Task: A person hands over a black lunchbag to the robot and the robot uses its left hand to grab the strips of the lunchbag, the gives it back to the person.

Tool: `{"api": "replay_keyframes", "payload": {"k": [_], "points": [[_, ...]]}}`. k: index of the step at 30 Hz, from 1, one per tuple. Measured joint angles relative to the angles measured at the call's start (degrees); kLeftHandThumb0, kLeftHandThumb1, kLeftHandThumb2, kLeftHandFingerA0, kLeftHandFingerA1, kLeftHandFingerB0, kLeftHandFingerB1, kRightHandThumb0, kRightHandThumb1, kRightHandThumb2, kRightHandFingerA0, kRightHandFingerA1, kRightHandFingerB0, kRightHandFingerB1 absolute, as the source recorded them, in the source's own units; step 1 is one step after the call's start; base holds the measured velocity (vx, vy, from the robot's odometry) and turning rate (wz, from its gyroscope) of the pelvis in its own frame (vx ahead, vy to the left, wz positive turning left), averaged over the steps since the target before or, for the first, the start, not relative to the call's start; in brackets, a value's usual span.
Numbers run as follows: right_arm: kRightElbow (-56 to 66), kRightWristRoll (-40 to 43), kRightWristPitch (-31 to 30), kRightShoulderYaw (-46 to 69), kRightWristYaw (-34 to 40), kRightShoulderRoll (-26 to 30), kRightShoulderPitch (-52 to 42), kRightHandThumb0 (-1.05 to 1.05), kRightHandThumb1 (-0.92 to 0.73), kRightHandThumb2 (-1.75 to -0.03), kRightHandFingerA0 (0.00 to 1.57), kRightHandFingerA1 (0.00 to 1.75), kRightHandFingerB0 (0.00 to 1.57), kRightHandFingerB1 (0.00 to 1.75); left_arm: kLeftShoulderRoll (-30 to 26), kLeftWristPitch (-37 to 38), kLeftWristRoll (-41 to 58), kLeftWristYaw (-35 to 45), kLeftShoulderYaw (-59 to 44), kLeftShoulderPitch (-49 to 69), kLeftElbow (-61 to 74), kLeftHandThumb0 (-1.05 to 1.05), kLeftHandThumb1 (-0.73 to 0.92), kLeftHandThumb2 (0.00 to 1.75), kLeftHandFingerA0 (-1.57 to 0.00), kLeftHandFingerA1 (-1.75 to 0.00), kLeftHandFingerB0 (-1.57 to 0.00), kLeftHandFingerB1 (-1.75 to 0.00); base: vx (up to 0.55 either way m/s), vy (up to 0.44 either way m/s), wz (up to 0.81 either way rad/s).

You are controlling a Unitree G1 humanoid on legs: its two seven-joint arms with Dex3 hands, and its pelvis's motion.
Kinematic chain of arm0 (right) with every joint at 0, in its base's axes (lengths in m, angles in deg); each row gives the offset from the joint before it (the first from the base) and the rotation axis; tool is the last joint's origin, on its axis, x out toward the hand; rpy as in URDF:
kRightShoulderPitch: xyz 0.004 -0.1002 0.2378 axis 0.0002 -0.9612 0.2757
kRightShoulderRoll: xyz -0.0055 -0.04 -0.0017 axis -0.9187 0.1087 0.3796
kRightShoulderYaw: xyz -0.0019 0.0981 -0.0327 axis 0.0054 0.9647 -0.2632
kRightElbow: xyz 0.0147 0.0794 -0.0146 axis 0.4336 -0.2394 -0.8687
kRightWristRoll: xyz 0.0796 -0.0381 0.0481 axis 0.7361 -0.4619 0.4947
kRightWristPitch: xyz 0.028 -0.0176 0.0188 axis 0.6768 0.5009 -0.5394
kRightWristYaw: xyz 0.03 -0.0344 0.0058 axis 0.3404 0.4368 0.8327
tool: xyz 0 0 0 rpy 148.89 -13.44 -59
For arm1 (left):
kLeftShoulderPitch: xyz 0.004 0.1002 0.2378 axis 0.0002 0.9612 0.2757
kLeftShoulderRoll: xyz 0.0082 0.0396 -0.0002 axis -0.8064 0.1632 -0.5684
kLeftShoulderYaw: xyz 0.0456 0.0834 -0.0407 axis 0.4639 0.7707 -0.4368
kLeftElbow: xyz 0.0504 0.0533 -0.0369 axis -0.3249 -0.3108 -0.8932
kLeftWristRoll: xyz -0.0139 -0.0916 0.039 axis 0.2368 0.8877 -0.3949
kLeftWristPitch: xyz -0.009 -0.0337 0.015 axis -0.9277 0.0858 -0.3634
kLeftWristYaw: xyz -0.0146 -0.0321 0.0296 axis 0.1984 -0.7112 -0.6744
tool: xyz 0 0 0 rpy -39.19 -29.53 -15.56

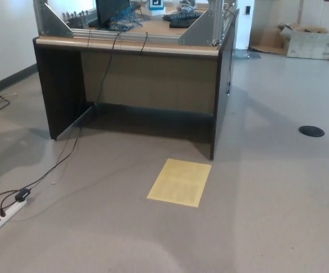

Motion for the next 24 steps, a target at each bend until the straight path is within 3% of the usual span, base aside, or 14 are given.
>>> {"api": "replay_keyframes", "payload": {"k": [3, 5, 6, 8, 9, 10, 11, 16, 17, 18, 19, 24], "points": [[0.0, -0.2, 1.9, -0.3, 0.5, 0.1, 0.5, -0.62, -0.56, -0.93, 0.4, 0.55, 0.26, 0.47, -0.3, 2.6, 0.1, -0.1, -0.7, 0.0, 0.4, -0.59, 0.45, 0.77, -0.04, -0.22, -0.08, -0.28, 0.0, 0.0, 0.0], [-0.1, -0.4, 3.3, -0.5, 0.9, 0.2, 0.7, -0.63, -0.56, -0.93, 0.4, 0.56, 0.26, 0.47, -0.6, 4.6, 0.3, -0.2, -1.6, -0.1, 1.2, -0.64, 0.44, 0.8, -0.02, -0.27, -0.1, -0.28, 0.0, 0.0, 0.0], [-0.3, -0.5, 4.1, -0.6, 1.3, 0.2, 0.9, -0.62, -0.56, -0.93, 0.4, 0.56, 0.26, 0.47, -0.7, 5.7, 0.5, -0.2, -2.3, -0.2, 1.9, -0.72, 0.46, 0.77, -0.09, -0.31, -0.1, -0.25, 0.0, 0.0, 0.0], [-0.6, -0.8, 5.3, -0.8, 1.7, 0.2, 1.2, -0.64, -0.57, -0.93, 0.4, 0.55, 0.26, 0.46, -1.2, 7.1, 0.8, -0.3, -3.4, -0.5, 3.4, -0.66, 0.44, 0.79, -0.03, -0.33, -0.08, -0.28, 0.0, 0.0, 0.0], [-0.8, -1.0, 5.9, -1.0, 1.9, 0.2, 1.5, -0.64, -0.57, -0.93, 0.39, 0.55, 0.26, 0.46, -1.7, 7.9, 1.2, -0.2, -4.2, -0.8, 4.6, -0.6, 0.57, 0.59, -0.1, -0.27, -0.08, -0.21, 0.0, 0.0, 0.0], [-1.1, -1.3, 6.8, -1.2, 2.3, 0.3, 1.8, -0.63, -0.57, -0.93, 0.39, 0.55, 0.26, 0.46, -2.5, 9.1, 1.9, -0.1, -5.4, -1.3, 6.4, -0.66, 0.44, 0.77, -0.06, -0.33, -0.07, -0.23, 0.0, 0.0, 0.0], [-1.3, -1.4, 7.3, -1.3, 2.4, 0.4, 1.9, -0.63, -0.57, -0.92, 0.39, 0.55, 0.26, 0.47, -3.0, 9.7, 2.3, 0.0, -6.1, -1.7, 7.7, -0.63, 0.42, 0.81, 0.0, -0.24, -0.06, -0.25, 0.0, 0.0, 0.0], [-2.8, -2.0, 10.5, -1.7, 3.5, 0.4, 3.1, -0.6, -0.56, -0.92, 0.4, 0.56, 0.27, 0.47, -6.4, 12.3, 5.3, 1.9, -9.5, -5.5, 19.2, -0.63, 0.42, 0.82, 0.0, -0.21, -0.04, -0.24, 0.0, 0.0, 0.0], [-3.0, -2.1, 11.0, -1.7, 3.7, 0.4, 3.3, -0.61, -0.56, -0.92, 0.4, 0.56, 0.27, 0.47, -7.2, 12.4, 5.7, 2.2, -9.8, -6.3, 22.0, -0.66, 0.56, 0.57, 0.0, -0.23, -0.03, -0.24, 0.0, 0.0, 0.0], [-3.2, -2.2, 11.4, -1.7, 3.9, 0.4, 3.3, -0.61, -0.56, -0.92, 0.4, 0.56, 0.27, 0.47, -7.8, 12.4, 6.0, 2.5, -10.1, -7.1, 25.0, -0.66, 0.56, 0.57, 0.0, -0.23, -0.03, -0.24, 0.0, 0.0, 0.0], [-3.3, -2.3, 11.7, -1.8, 4.0, 0.4, 3.4, -0.62, -0.56, -0.92, 0.39, 0.55, 0.27, 0.47, -8.2, 12.3, 6.2, 2.8, -10.1, -7.7, 27.3, -0.65, 0.43, 0.81, 0.0, -0.17, -0.04, -0.21, 0.0, 0.0, 0.0], [-4.0, -2.6, 12.8, -1.8, 4.5, 0.4, 3.7, -0.63, -0.57, -0.92, 0.39, 0.54, 0.29, 0.48, -10.0, 9.9, 6.9, 4.6, -10.0, -12.1, 39.0, -0.64, 0.43, 0.8, 0.0, -0.14, -0.01, -0.18, 0.0, 0.0, 0.0]]}}
